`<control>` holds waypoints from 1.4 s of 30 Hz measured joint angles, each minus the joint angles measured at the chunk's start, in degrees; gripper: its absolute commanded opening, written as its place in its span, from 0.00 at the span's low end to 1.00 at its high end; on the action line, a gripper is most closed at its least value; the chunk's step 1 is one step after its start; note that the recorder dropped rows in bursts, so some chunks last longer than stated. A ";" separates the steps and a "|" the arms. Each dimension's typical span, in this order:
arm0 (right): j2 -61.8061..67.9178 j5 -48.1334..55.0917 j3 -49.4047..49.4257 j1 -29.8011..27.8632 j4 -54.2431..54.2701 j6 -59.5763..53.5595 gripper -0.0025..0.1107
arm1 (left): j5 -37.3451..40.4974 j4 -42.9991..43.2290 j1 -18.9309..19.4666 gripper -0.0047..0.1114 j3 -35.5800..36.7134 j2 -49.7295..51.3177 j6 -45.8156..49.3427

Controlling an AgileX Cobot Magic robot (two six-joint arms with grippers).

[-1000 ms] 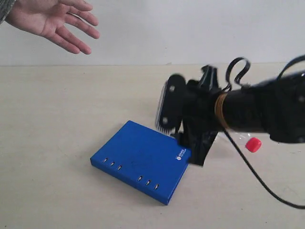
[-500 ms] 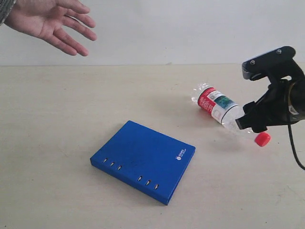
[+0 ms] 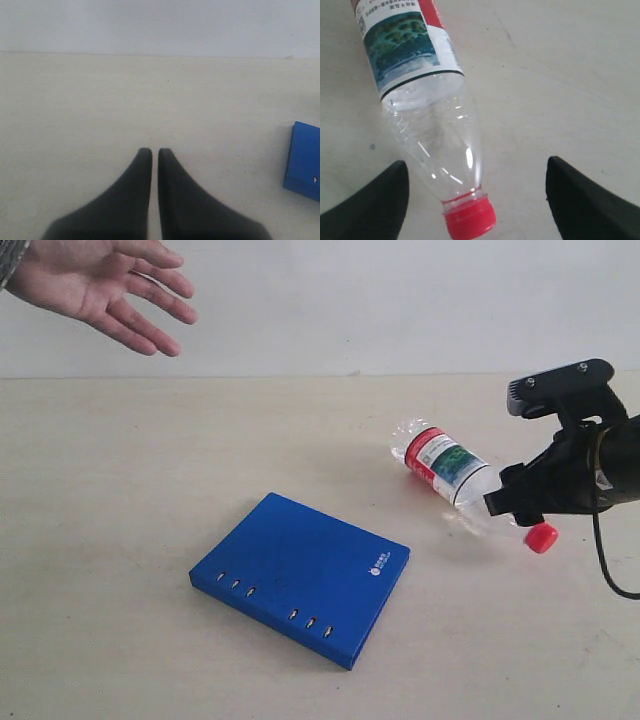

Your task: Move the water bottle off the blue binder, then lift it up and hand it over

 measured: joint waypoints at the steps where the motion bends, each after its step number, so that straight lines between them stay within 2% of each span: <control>1: 0.00 0.00 0.00 0.00 0.00 -0.14 0.63 | 0.00 0.00 0.00 0.08 0.00 0.00 0.00; 18: 0.48 -3.54 5.44 0.00 6.53 -7.65 0.63 | 0.00 0.00 0.00 0.08 0.00 0.00 0.00; 24: 5.82 -7.16 5.48 0.00 6.53 -8.31 0.63 | 0.00 0.00 0.00 0.08 0.00 0.00 0.00; 26: 6.47 -7.85 5.48 0.00 6.53 -8.66 0.54 | 0.00 0.00 0.00 0.08 0.00 0.00 0.00; 27: 6.58 -8.10 5.48 0.00 6.53 -8.96 0.40 | 0.00 0.00 0.00 0.08 0.00 0.00 0.00; 29: 6.58 -8.83 5.48 -0.04 6.53 -9.20 0.25 | 0.00 0.00 0.00 0.08 0.00 0.00 0.00; 32: 6.58 -9.52 5.48 -0.04 6.53 -9.34 0.15 | 0.00 0.00 0.00 0.08 0.00 0.00 0.00; 34: 6.58 -10.82 5.48 -0.04 6.53 -9.34 0.05 | 0.00 0.00 0.00 0.08 0.00 0.00 0.00; 35: 6.58 -11.12 5.48 -0.04 6.53 -9.45 0.02 | 0.00 0.00 0.00 0.08 0.00 0.00 0.00; 42: 4.64 -9.93 5.57 -0.04 6.53 -8.56 0.02 | 0.00 0.00 0.00 0.08 0.00 0.00 0.00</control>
